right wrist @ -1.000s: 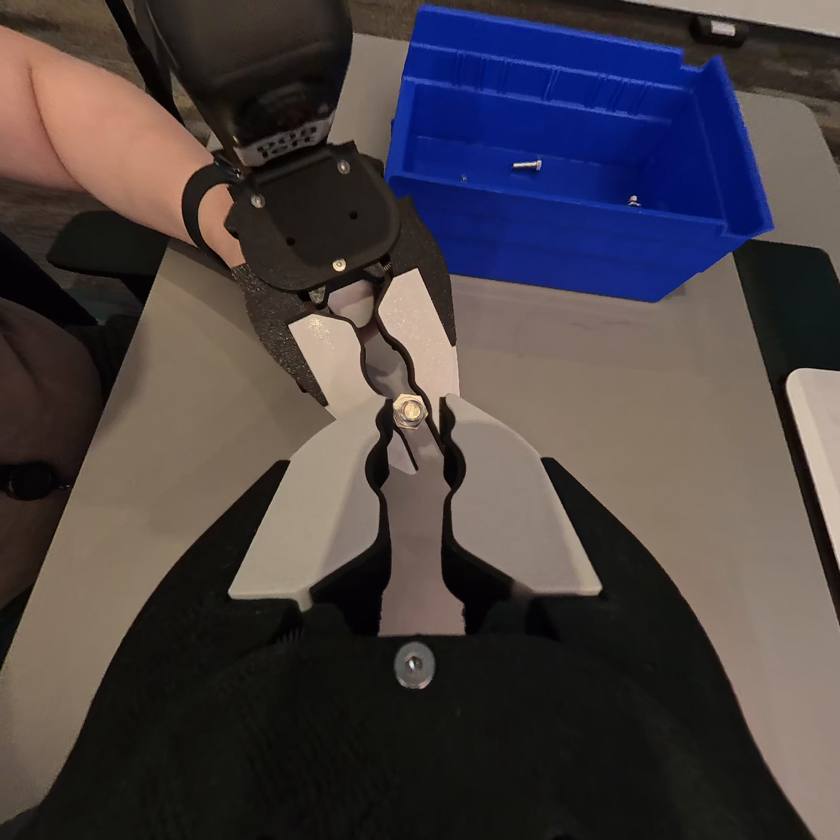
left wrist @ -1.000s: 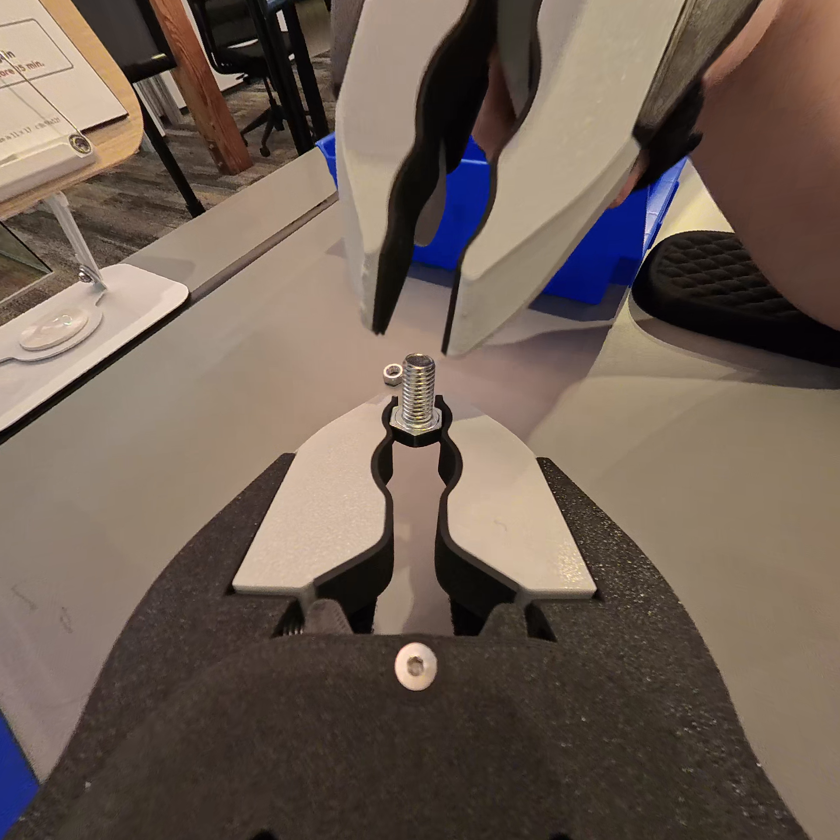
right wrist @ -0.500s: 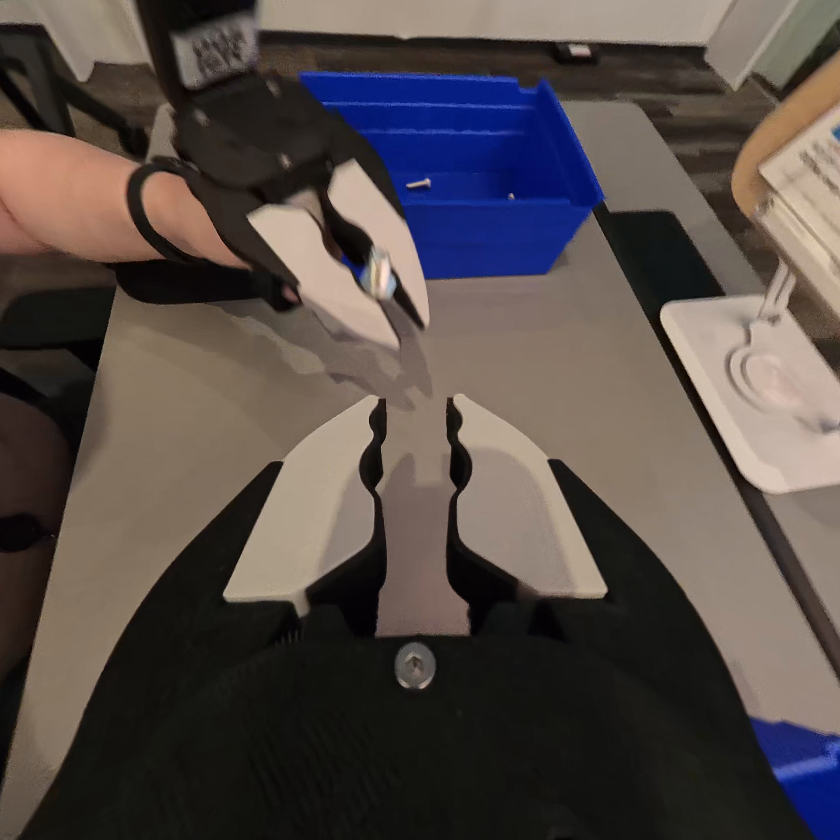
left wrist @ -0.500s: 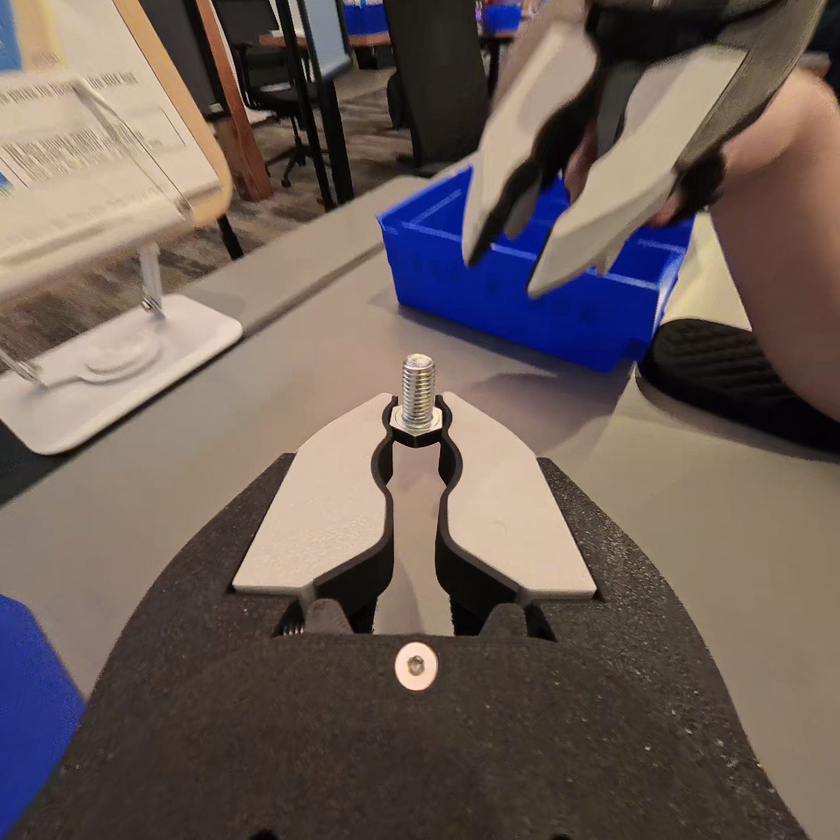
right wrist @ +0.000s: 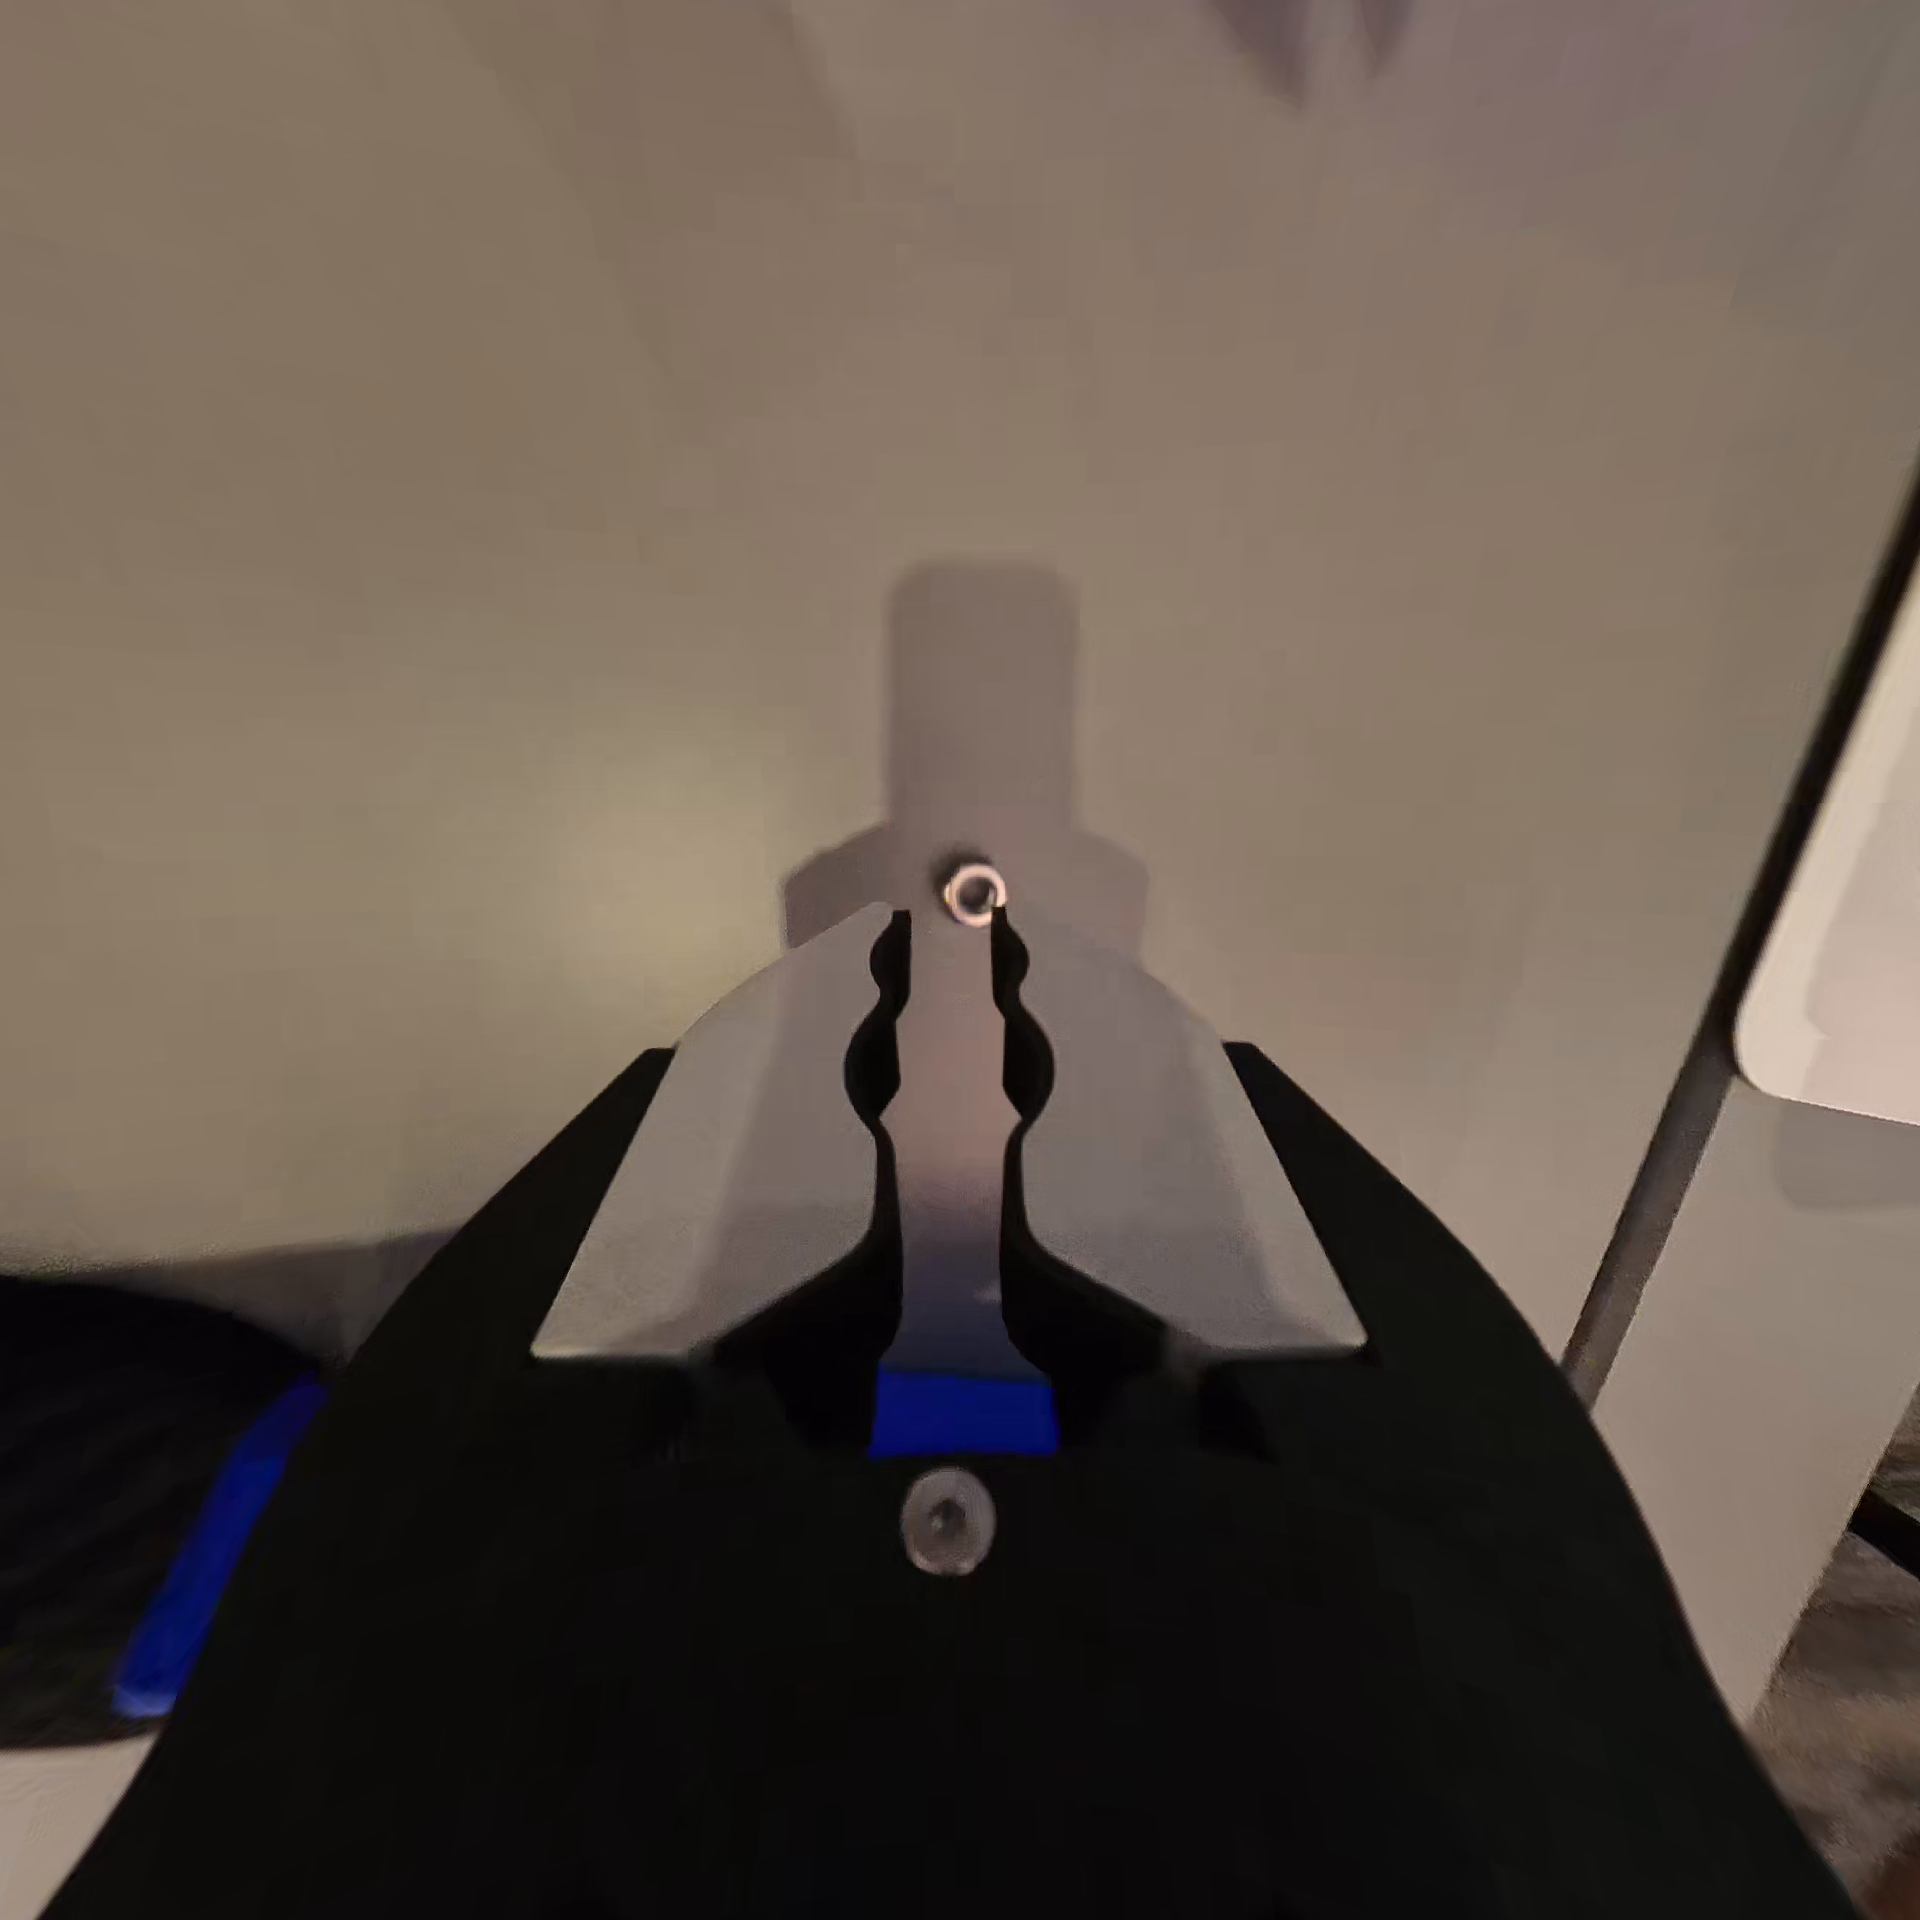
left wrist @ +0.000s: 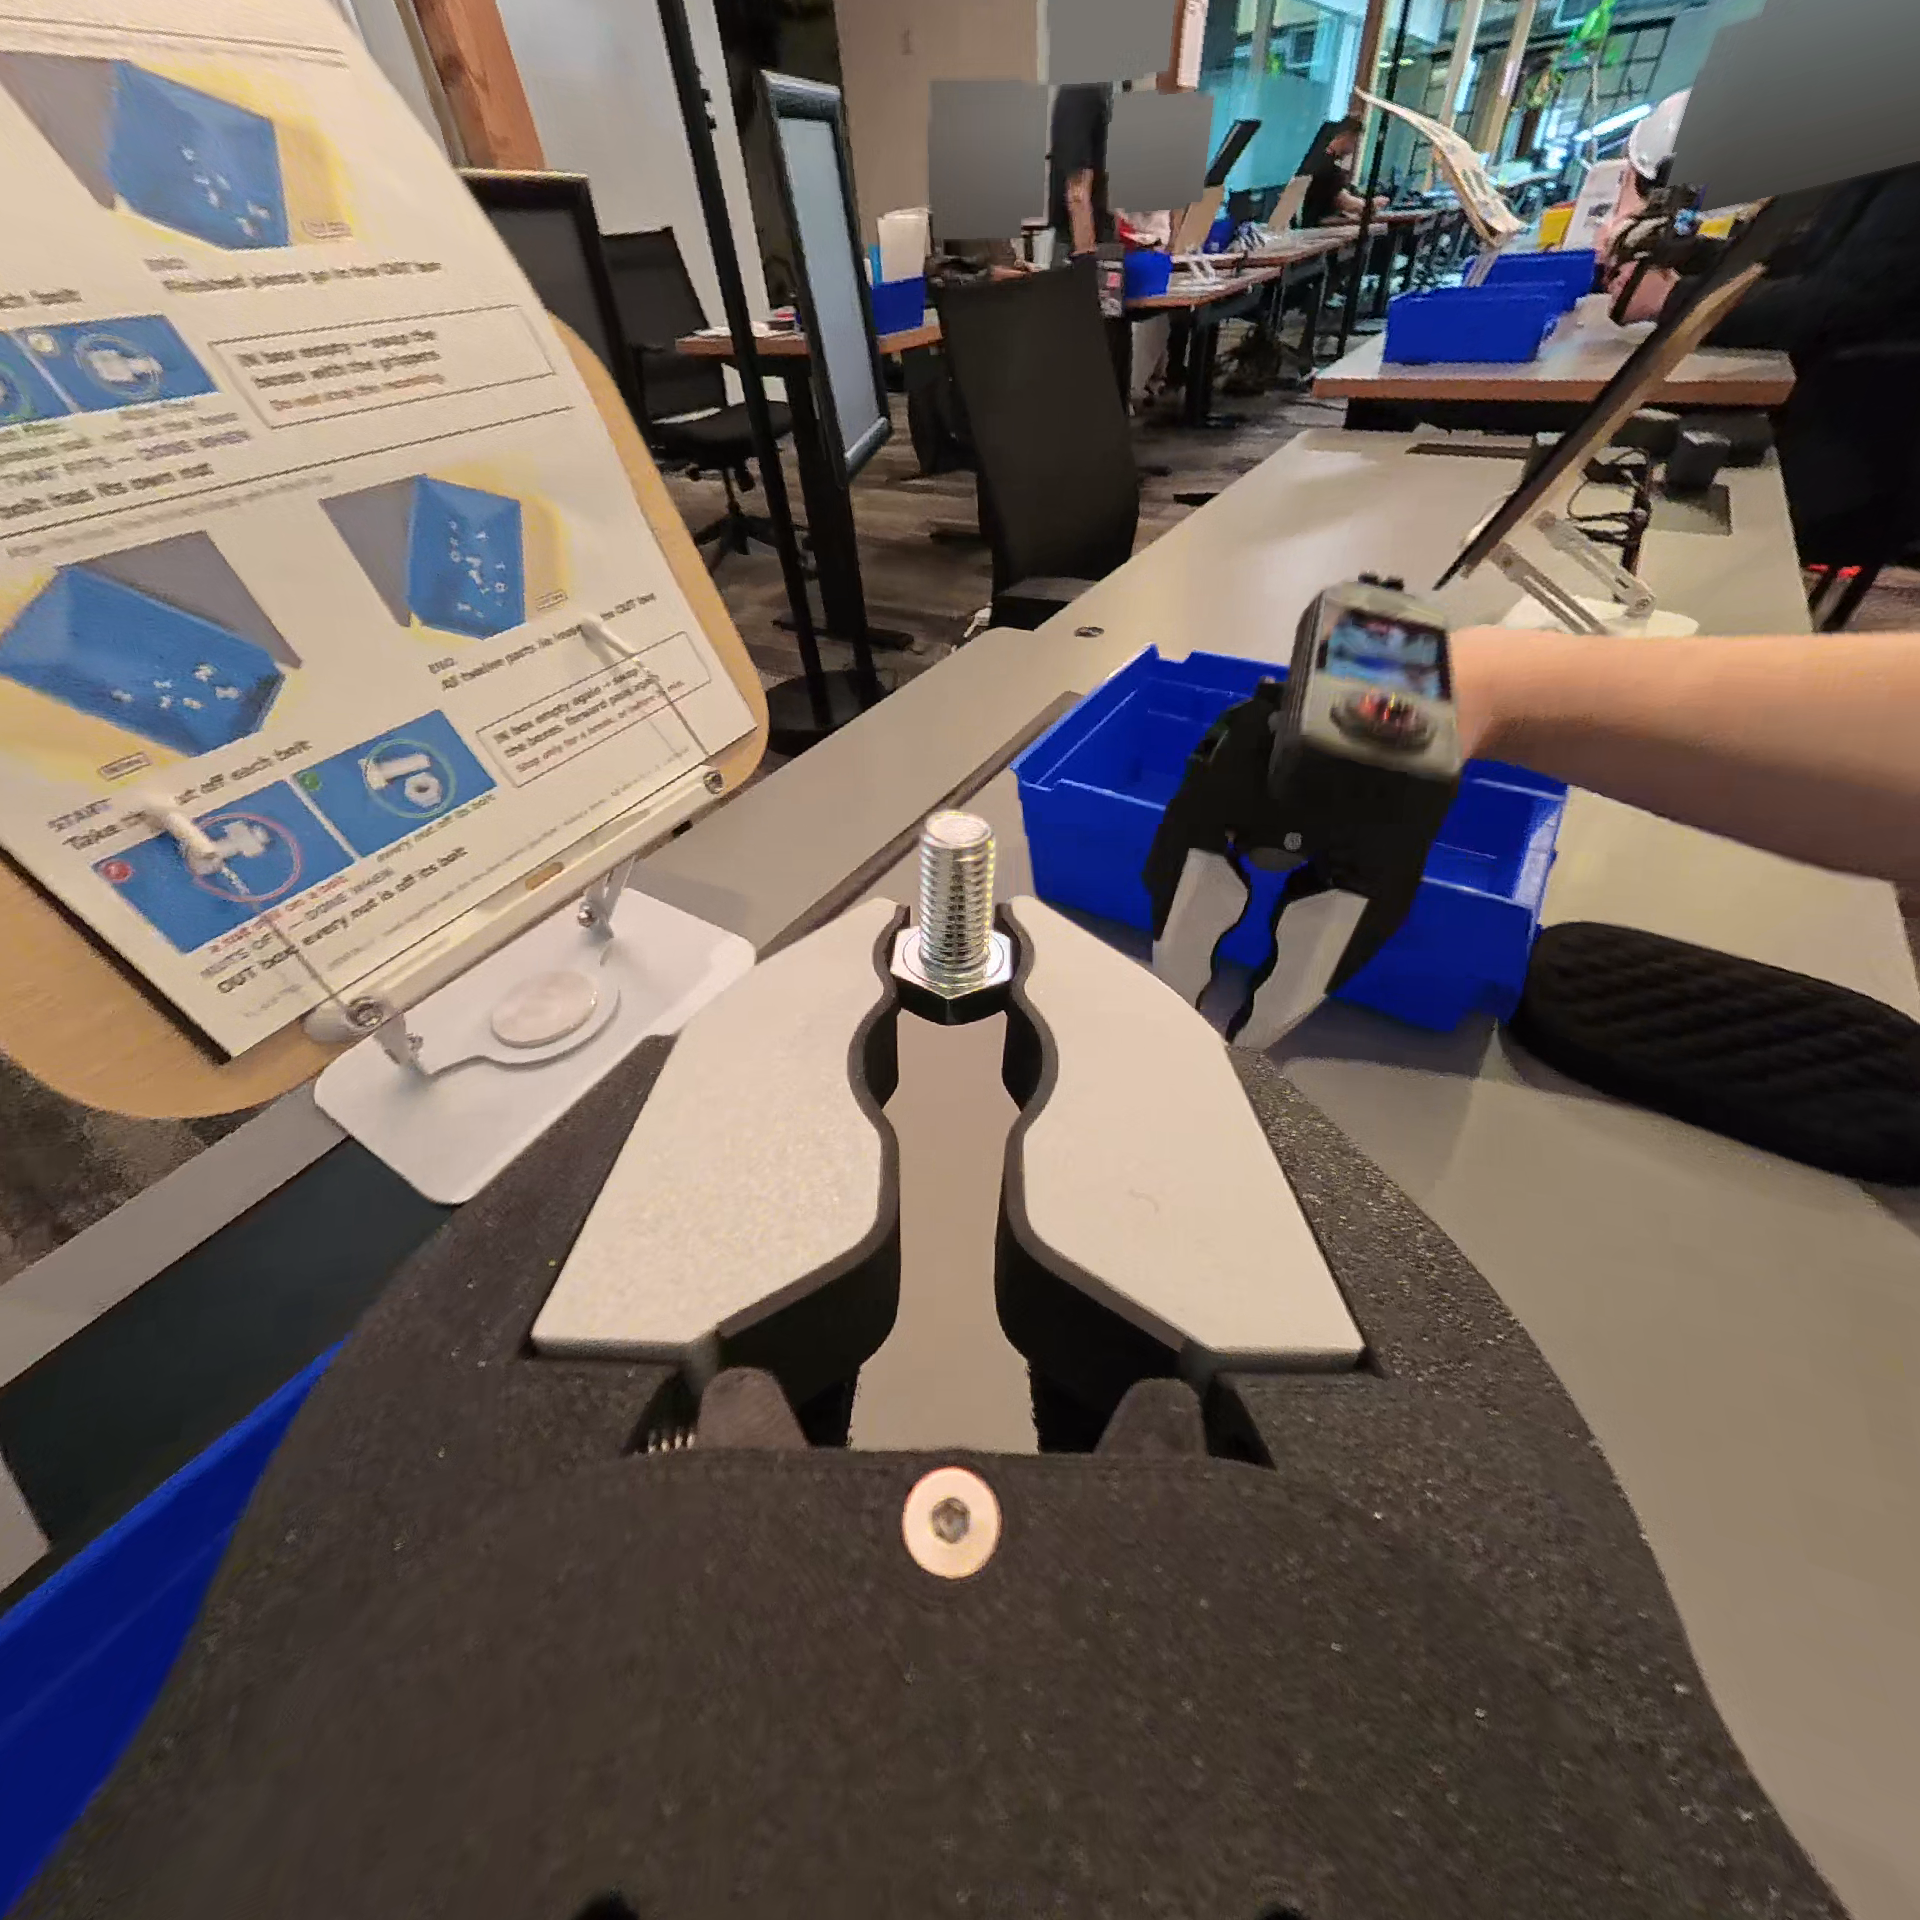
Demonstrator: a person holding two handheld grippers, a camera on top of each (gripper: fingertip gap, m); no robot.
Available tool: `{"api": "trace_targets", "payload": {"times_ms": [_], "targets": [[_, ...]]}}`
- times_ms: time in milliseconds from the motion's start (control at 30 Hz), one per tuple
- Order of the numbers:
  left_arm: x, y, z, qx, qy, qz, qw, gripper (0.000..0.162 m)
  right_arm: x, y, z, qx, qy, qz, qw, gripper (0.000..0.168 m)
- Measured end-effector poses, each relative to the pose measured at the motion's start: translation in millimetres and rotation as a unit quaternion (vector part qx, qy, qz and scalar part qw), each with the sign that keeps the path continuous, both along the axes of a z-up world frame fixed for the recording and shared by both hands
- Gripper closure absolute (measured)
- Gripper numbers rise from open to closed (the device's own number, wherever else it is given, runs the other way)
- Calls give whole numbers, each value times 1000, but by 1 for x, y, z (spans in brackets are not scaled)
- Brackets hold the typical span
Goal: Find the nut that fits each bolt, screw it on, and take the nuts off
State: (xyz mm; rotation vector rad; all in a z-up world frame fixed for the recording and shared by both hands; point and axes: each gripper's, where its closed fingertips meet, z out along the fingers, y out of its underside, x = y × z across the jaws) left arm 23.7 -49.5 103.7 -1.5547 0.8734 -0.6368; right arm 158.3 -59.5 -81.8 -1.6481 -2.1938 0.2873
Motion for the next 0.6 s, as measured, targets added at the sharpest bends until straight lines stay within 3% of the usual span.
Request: {"api": "trace_targets", "payload": {"times_ms": [167, 600], "targets": [[3, -1, -10, -18, 5, -16, 1000, 147, 12, 6, -43, 21, -114, 54, 992, 143], [12, 7, -24, -37, 9, -30, 999, 147, -1, 11, -61, 31, -125, 116, 985, 143]]}}
